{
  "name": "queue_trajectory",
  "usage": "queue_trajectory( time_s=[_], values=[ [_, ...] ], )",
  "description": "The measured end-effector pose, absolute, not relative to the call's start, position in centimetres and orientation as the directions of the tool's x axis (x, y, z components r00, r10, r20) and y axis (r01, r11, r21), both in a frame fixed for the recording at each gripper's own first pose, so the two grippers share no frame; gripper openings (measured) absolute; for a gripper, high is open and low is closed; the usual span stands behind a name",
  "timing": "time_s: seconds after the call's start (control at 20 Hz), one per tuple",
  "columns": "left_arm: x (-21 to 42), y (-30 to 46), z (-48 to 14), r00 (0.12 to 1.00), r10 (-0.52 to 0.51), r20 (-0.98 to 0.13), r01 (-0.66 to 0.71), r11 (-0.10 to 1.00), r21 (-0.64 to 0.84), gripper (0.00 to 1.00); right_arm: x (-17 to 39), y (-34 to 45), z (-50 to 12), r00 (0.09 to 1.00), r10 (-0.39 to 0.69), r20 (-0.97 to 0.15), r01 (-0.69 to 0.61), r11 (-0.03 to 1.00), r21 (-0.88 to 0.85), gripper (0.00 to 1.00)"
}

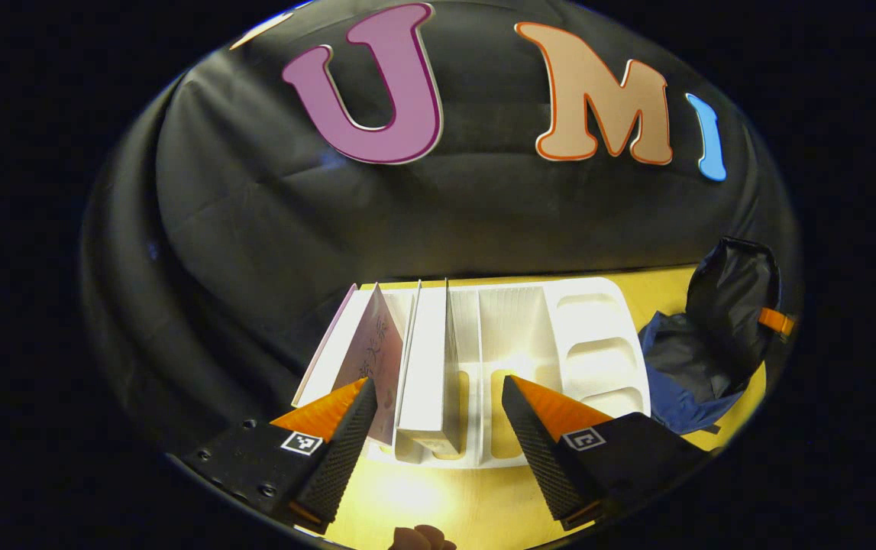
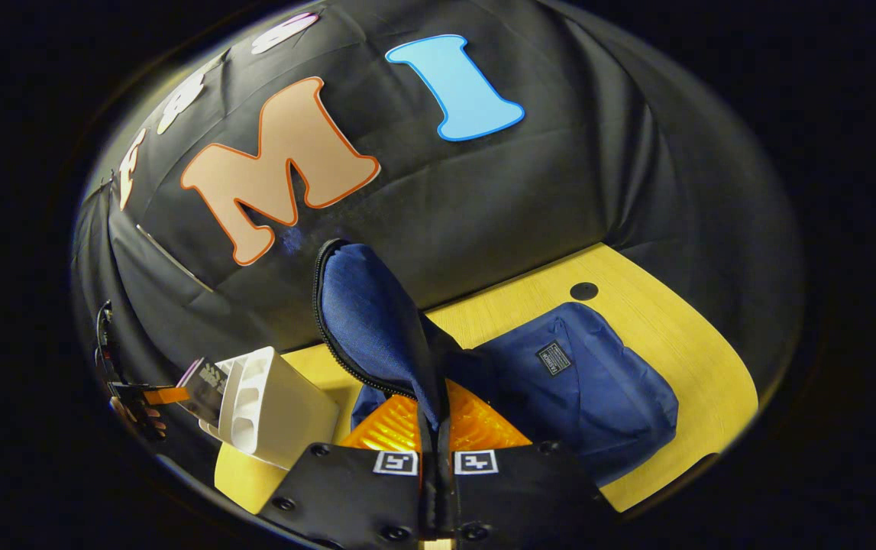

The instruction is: Open the schoolbag, grab two books from the bookshelf and put them into the schoolbag.

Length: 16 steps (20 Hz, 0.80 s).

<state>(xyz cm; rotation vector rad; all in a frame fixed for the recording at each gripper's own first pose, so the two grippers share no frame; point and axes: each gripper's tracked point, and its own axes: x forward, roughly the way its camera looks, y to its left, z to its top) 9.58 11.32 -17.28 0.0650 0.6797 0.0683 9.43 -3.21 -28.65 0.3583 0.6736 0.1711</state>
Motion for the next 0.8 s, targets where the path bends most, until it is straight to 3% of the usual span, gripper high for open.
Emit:
queue_trajectory(
  time_s=[0.8],
  values=[
    [13.5,12.3,-22.2,0.587,0.067,-0.806,0.028,0.994,0.104,0.89,9.3,-3.3,-28.8,0.763,0.261,-0.592,-0.050,0.936,0.348,0.05]
  ],
)
